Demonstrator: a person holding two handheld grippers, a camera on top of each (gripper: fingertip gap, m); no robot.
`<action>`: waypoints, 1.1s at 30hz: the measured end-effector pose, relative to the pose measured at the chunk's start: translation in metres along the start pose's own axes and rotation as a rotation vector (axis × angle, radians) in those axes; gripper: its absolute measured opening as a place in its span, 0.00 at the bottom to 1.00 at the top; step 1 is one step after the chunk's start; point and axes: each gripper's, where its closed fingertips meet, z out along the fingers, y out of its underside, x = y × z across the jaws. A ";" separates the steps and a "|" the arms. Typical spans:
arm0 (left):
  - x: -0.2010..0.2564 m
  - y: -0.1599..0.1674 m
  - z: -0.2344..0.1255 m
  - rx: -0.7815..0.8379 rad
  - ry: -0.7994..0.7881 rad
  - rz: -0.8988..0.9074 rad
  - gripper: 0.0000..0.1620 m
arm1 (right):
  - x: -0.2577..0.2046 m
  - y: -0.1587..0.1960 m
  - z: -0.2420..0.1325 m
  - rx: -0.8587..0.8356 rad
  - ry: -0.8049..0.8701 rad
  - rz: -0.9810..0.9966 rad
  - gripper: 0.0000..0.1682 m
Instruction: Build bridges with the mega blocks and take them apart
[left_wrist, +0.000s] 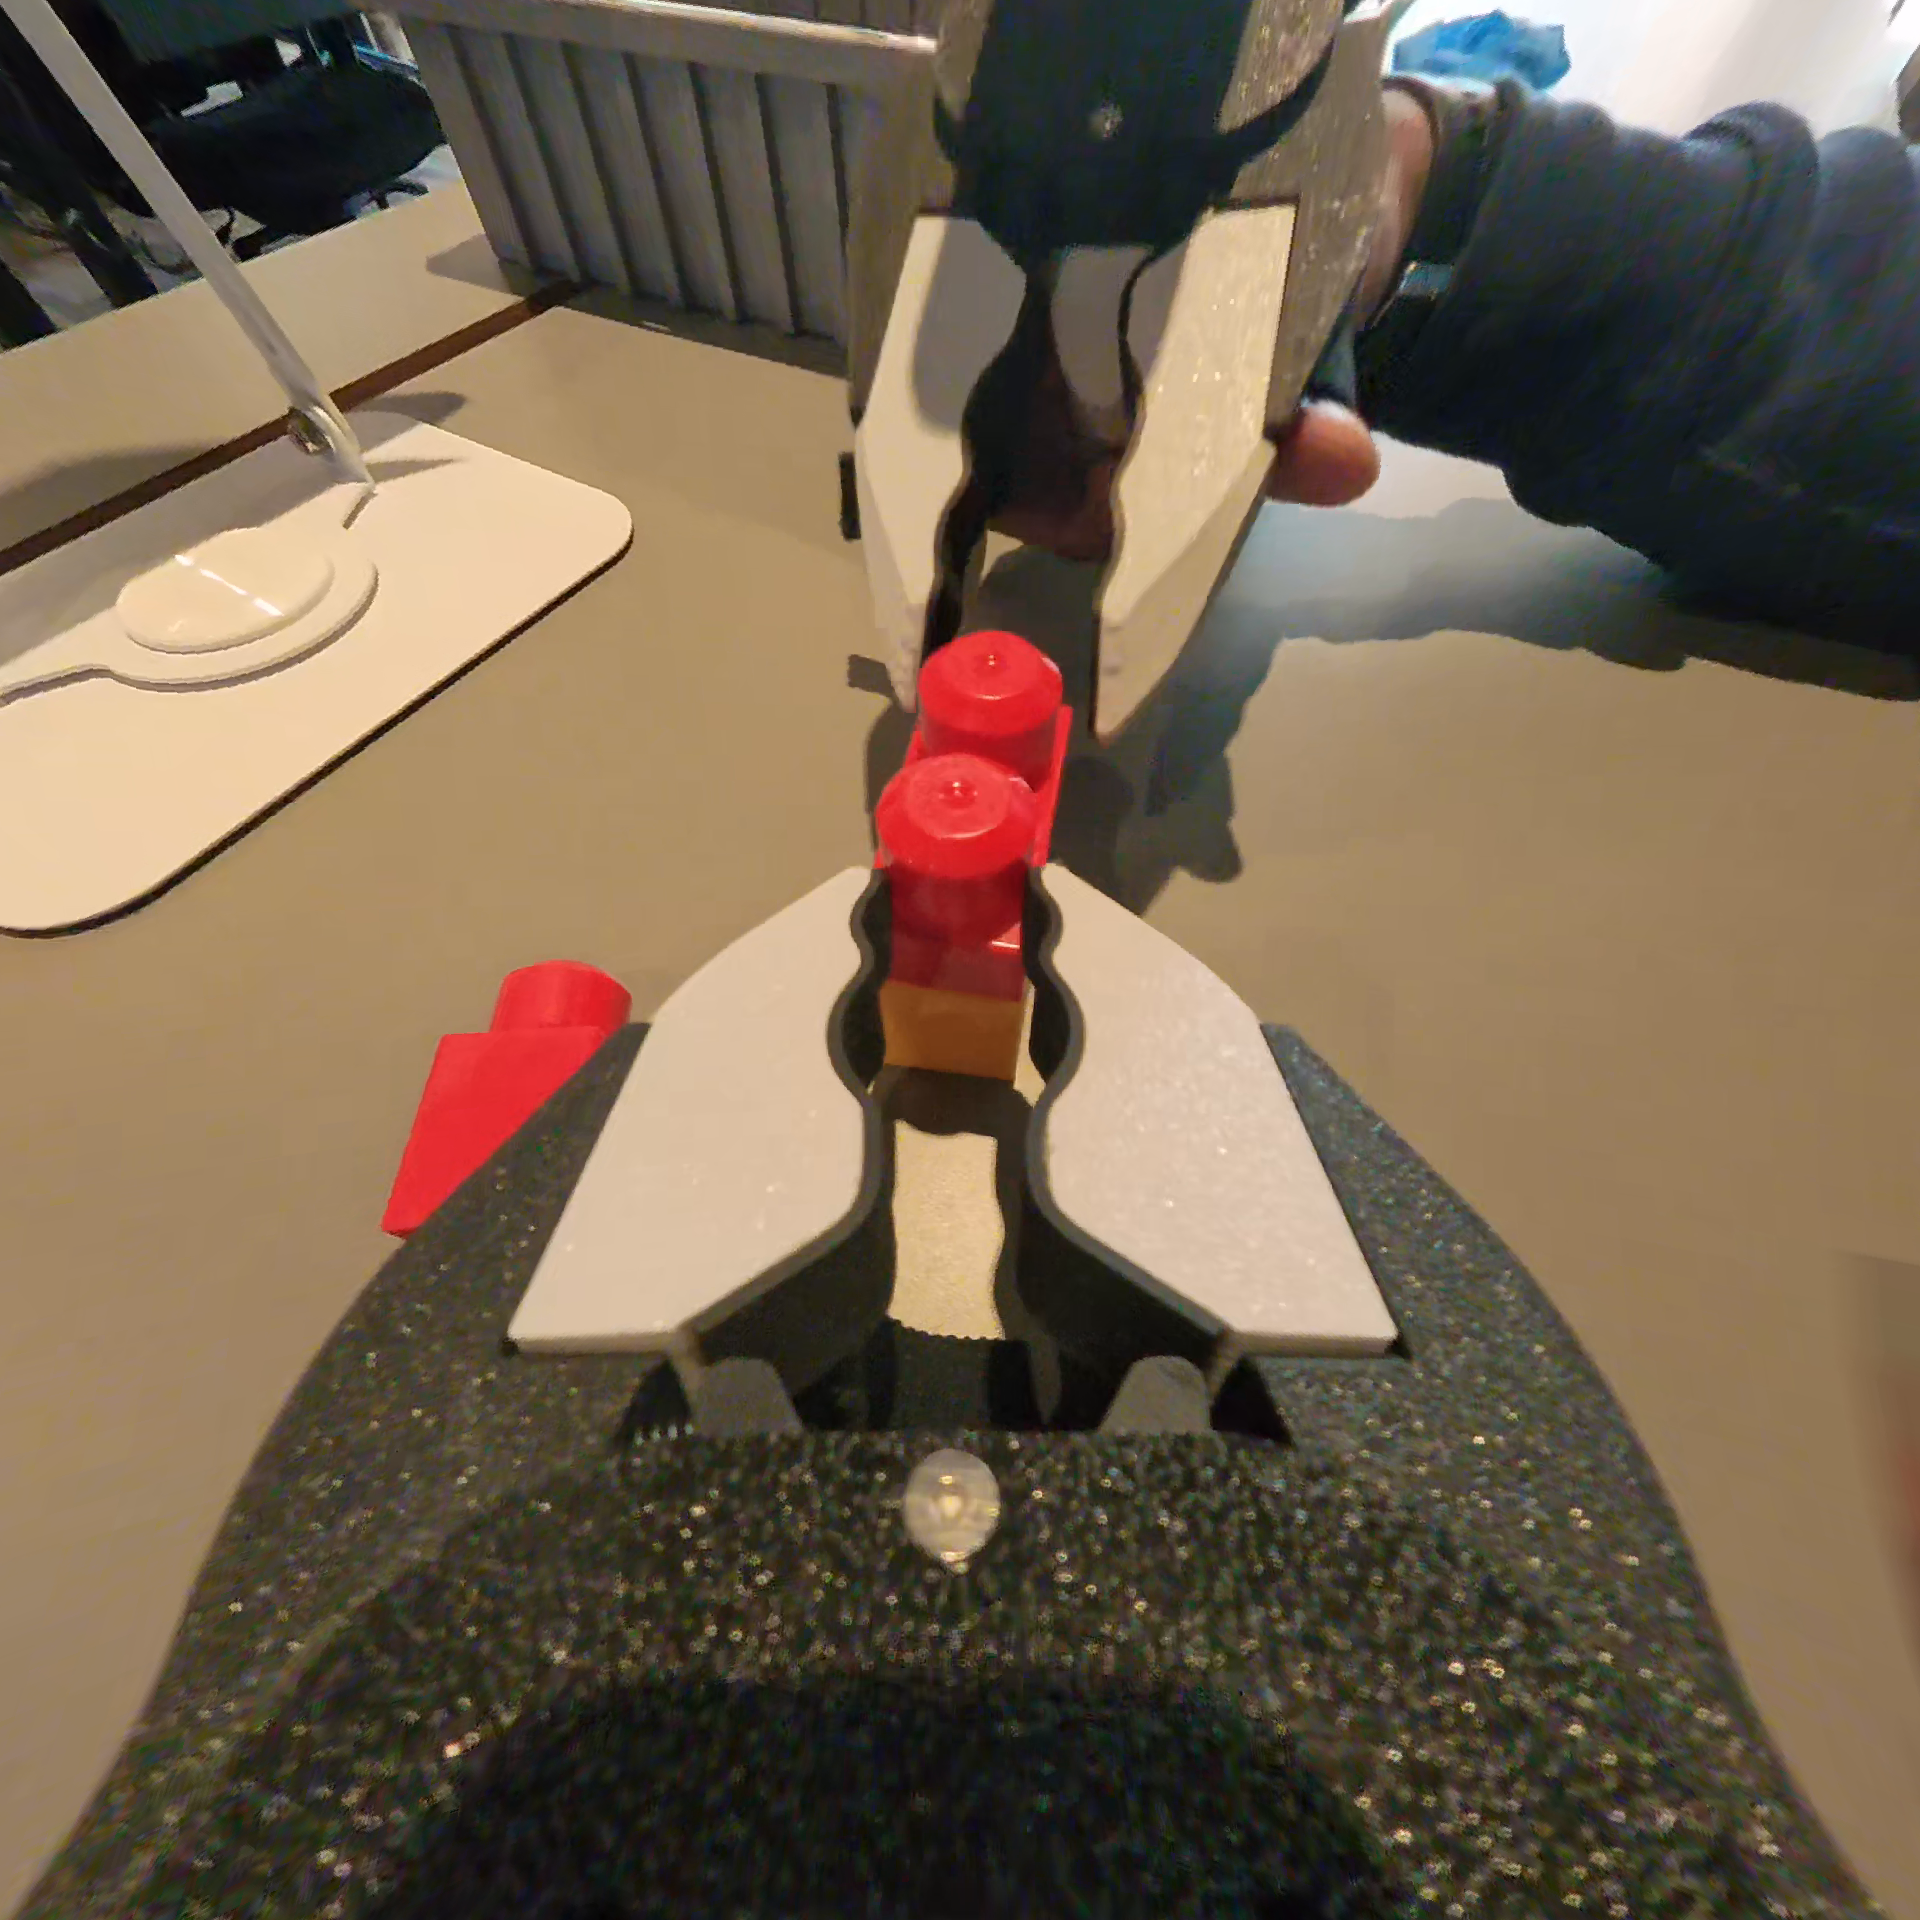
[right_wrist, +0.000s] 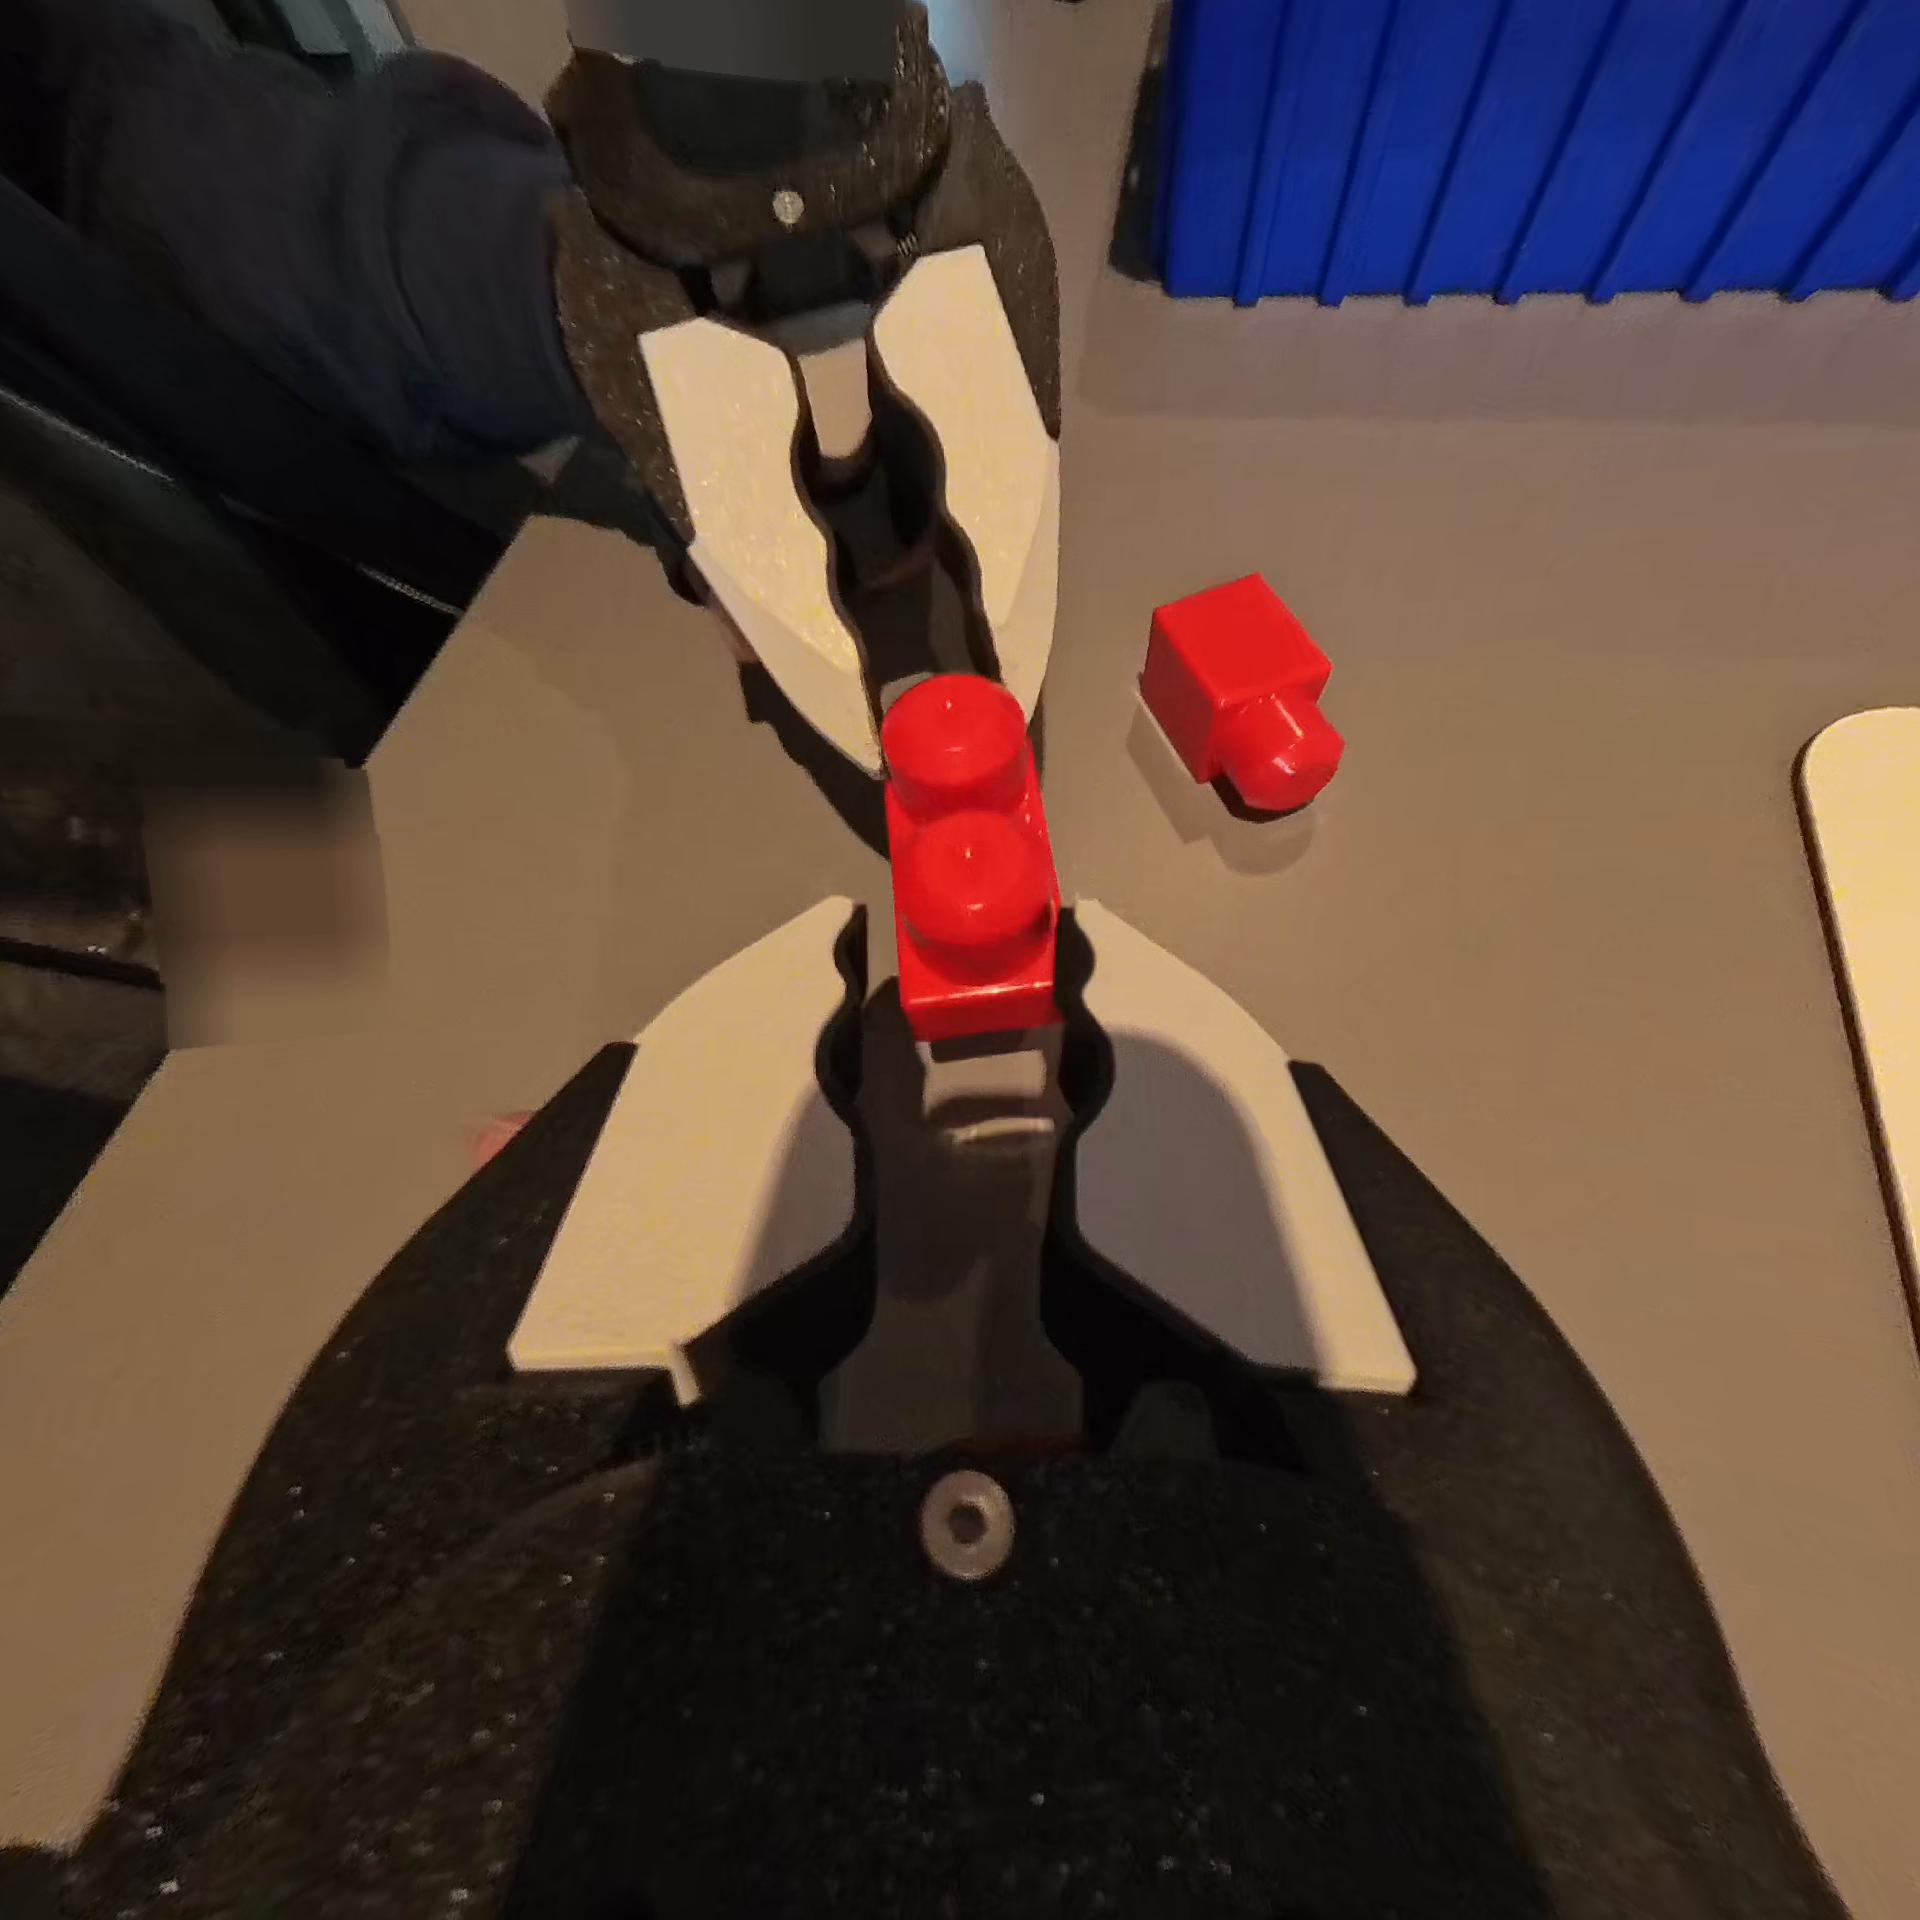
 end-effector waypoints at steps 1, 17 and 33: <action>0.000 0.000 0.000 -0.009 -0.002 -0.002 0.16 | 0.000 0.001 0.003 0.000 0.004 0.001 0.20; 0.000 -0.001 0.001 0.016 0.004 -0.008 0.15 | 0.003 0.001 0.005 -0.008 0.057 0.010 0.18; 0.000 -0.001 -0.007 0.029 0.104 0.001 0.28 | -0.002 -0.001 -0.006 0.101 0.057 -0.008 0.17</action>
